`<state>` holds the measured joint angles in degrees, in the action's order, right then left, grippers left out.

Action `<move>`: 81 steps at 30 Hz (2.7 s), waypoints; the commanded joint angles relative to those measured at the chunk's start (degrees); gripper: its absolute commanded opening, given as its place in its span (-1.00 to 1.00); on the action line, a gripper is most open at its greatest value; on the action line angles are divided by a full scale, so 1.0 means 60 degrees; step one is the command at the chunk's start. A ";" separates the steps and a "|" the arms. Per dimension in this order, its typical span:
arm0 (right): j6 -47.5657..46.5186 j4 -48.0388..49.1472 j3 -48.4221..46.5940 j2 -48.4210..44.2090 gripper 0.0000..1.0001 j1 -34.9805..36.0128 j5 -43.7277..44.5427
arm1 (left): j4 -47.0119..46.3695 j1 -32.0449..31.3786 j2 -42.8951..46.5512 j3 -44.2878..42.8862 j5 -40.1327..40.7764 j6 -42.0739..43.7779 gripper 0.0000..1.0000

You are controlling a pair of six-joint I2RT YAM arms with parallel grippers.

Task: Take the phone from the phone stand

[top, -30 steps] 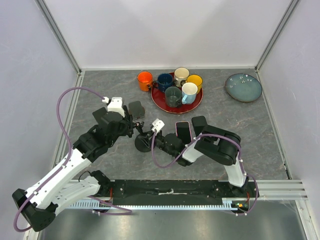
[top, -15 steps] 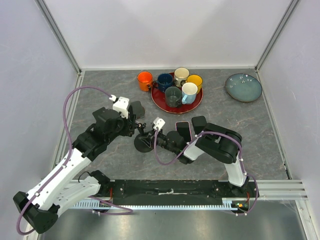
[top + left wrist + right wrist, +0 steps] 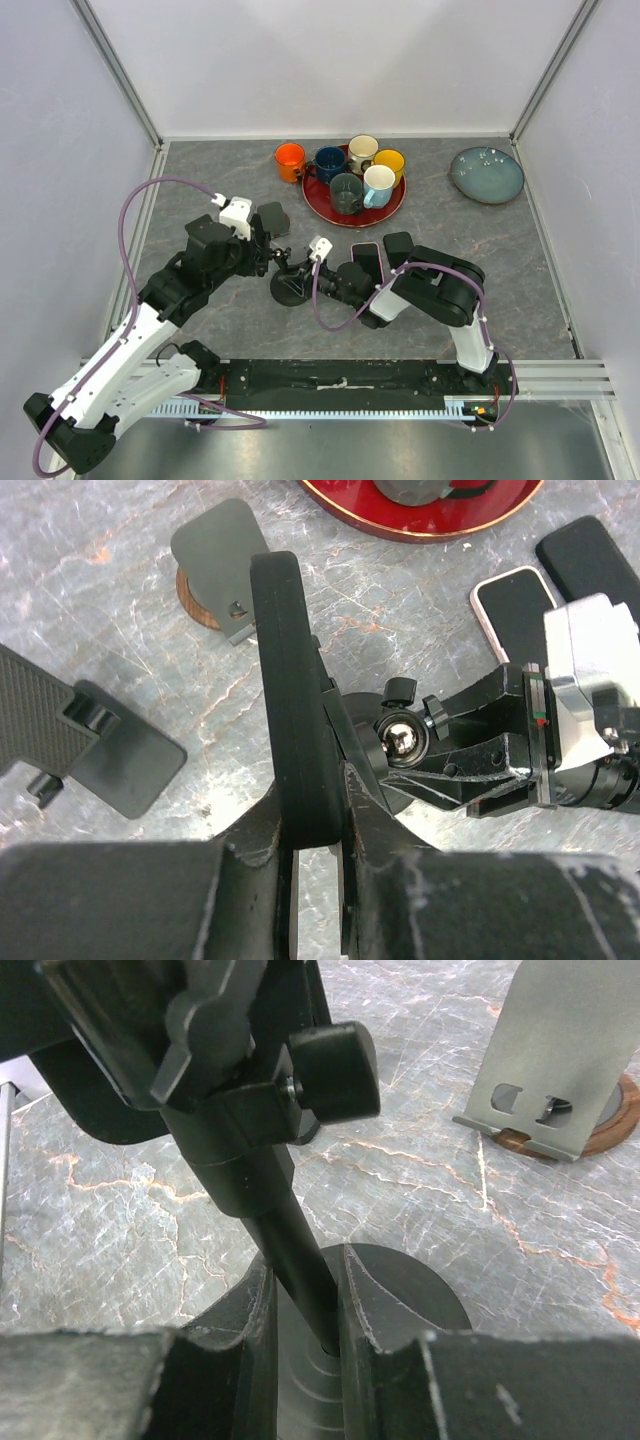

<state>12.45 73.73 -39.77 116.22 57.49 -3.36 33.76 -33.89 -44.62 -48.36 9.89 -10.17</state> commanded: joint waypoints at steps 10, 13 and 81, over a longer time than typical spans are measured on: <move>0.0738 -0.1918 0.0710 0.0097 -1.00 -0.0676 0.3987 | 0.0643 -0.1645 -0.0092 -0.0963 0.2571 -0.3591 -0.61; 0.0665 -0.1933 0.0681 0.0141 -1.00 -0.0662 0.3958 | 0.0614 -0.2173 -0.0356 -0.1081 0.2629 -0.4104 -0.13; -0.1723 -0.1684 0.0227 0.0478 -1.00 0.0584 0.3415 | 0.3236 -0.0299 -0.7154 -0.6809 0.3931 -0.3210 -0.96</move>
<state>0.56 73.34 -39.70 116.01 59.02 19.92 55.33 -37.36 -91.29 -91.20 22.17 -24.73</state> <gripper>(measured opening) 0.272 0.190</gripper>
